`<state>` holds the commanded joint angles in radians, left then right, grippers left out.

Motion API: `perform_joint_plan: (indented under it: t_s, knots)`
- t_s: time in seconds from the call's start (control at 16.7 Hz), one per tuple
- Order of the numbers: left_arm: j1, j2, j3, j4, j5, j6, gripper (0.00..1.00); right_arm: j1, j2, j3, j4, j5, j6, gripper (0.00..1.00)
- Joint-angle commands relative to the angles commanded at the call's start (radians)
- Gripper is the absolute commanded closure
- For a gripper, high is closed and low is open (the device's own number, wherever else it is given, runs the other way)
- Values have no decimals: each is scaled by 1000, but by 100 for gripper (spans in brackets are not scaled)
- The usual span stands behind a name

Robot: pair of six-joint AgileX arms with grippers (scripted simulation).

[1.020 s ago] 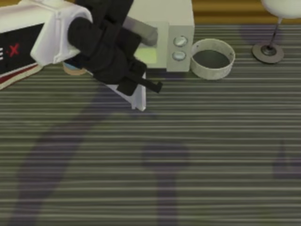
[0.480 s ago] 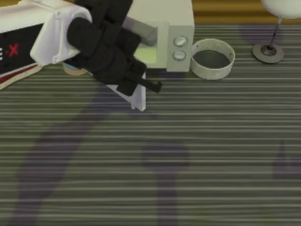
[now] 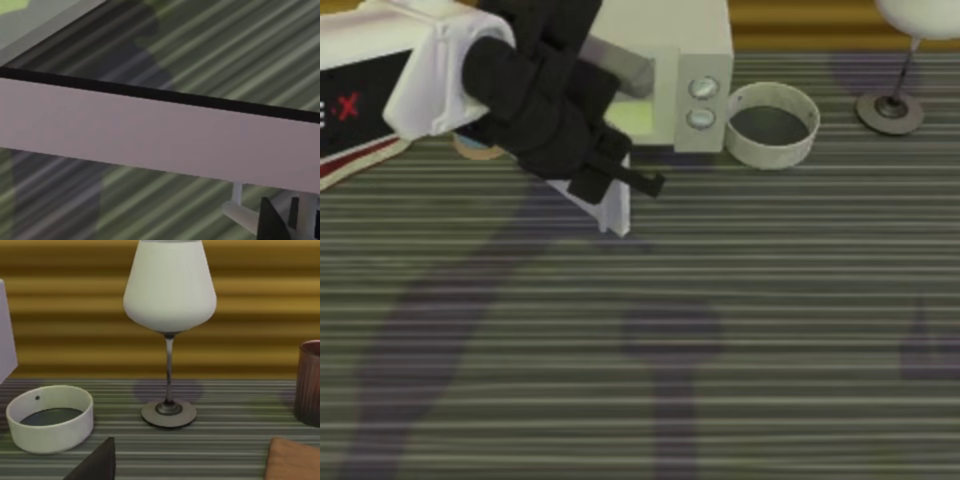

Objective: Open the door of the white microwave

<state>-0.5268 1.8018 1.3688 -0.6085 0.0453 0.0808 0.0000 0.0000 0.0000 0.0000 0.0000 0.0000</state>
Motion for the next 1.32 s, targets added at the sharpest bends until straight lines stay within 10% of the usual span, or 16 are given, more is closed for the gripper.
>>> perform_joint_plan:
  t_s: [1.32]
  knots:
    - [48,-53,-63,-2,77,134,100,0,0,0,0,0,0,0]
